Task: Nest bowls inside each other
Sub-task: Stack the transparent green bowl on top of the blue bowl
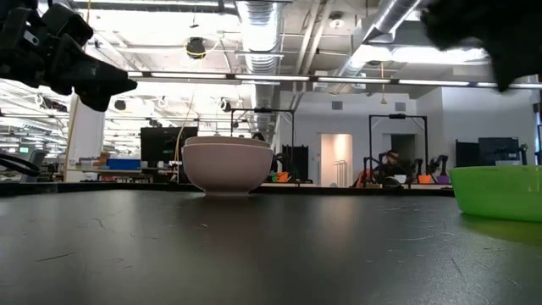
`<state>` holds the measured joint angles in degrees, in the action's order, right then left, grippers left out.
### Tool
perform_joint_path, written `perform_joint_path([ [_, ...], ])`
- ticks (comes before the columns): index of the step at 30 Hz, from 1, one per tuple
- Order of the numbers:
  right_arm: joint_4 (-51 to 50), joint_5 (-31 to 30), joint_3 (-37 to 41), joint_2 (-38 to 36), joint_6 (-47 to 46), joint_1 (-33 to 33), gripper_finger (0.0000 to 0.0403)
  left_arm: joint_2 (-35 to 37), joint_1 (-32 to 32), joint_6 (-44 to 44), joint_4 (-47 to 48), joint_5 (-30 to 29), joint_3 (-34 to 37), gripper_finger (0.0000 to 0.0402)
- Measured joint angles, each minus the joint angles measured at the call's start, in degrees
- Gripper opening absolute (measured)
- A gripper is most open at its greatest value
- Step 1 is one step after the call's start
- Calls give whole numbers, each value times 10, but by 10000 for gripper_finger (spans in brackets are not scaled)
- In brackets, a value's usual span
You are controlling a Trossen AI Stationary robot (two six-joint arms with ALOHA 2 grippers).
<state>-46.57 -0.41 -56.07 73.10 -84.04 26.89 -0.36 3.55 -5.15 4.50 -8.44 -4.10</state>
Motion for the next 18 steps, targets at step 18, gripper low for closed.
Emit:
perform_joint_path([
  [18,-208,-42,23,7,-196,56,157,0,0,-16,-9,5,-2,128],
])
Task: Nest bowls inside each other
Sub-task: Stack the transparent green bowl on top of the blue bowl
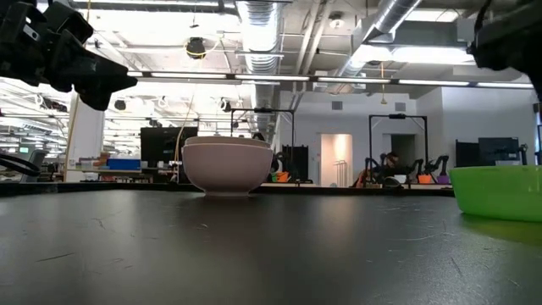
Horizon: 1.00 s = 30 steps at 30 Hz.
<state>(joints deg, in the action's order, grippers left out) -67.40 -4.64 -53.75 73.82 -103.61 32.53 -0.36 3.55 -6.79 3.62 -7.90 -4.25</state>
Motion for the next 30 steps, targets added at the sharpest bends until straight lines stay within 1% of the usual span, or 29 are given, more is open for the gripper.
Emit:
perform_joint_path([
  [4,58,1,58,0,0,0,203,0,0,-1,0,0,0,128],
  [7,96,1,92,0,0,-1,225,0,0,-1,3,0,0,128],
  [10,117,0,113,0,1,-4,233,0,0,-1,10,0,0,128],
  [12,116,0,118,0,0,-5,230,0,0,-1,11,0,0,128],
  [14,117,1,121,0,2,-8,214,0,0,-1,12,0,0,128],
  [16,123,1,121,0,6,-8,185,0,0,-1,12,0,0,128],
  [23,142,-15,121,0,6,-8,27,0,0,-1,12,0,0,128],
  [25,146,-22,120,-1,8,-8,12,0,0,-1,12,0,0,128],
  [30,144,-26,115,-1,22,-17,9,0,0,-9,12,0,-1,128],
])
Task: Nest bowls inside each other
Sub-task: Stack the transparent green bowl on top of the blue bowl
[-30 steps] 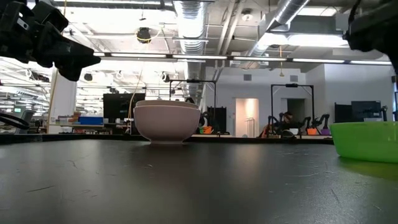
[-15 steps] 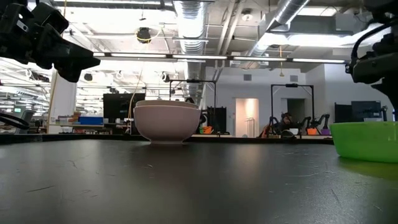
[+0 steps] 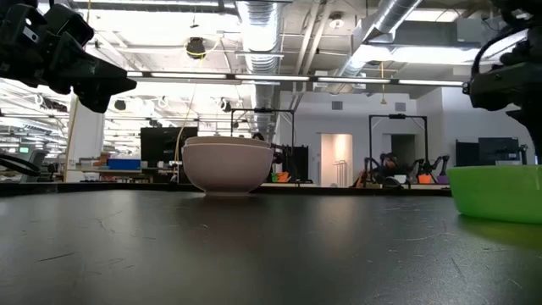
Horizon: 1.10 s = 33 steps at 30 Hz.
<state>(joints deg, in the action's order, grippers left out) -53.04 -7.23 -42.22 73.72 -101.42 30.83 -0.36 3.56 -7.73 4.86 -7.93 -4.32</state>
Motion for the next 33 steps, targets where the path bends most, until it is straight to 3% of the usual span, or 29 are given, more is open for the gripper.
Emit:
perform_joint_path([
  [9,-44,-46,-114,-11,113,-72,4,0,0,3,1,-1,0,128],
  [14,-15,-123,-199,-2,222,-152,3,0,0,10,3,-3,0,128],
  [17,37,-128,-242,24,319,-218,2,0,0,11,6,-3,0,128],
  [20,100,-117,-288,71,418,-283,2,0,0,13,6,-4,0,128],
  [25,192,-44,-392,172,570,-386,2,0,0,15,9,-4,0,128],
  [33,200,54,-582,343,654,-488,1,0,0,5,39,-4,0,128],
])
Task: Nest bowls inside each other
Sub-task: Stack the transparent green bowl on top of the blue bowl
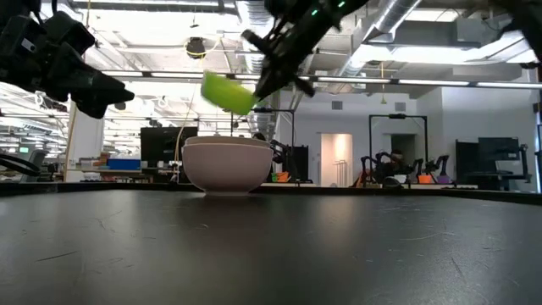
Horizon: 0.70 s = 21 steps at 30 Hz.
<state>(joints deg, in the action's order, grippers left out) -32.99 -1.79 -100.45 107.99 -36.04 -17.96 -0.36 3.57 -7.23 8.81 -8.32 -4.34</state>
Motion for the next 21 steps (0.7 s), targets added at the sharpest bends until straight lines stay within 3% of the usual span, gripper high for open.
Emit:
perform_joint_path([
  [9,-47,35,-127,118,5,-37,1,0,0,-7,9,2,-1,128],
  [21,-73,34,-141,151,6,-36,1,0,0,-6,9,2,-1,128],
])
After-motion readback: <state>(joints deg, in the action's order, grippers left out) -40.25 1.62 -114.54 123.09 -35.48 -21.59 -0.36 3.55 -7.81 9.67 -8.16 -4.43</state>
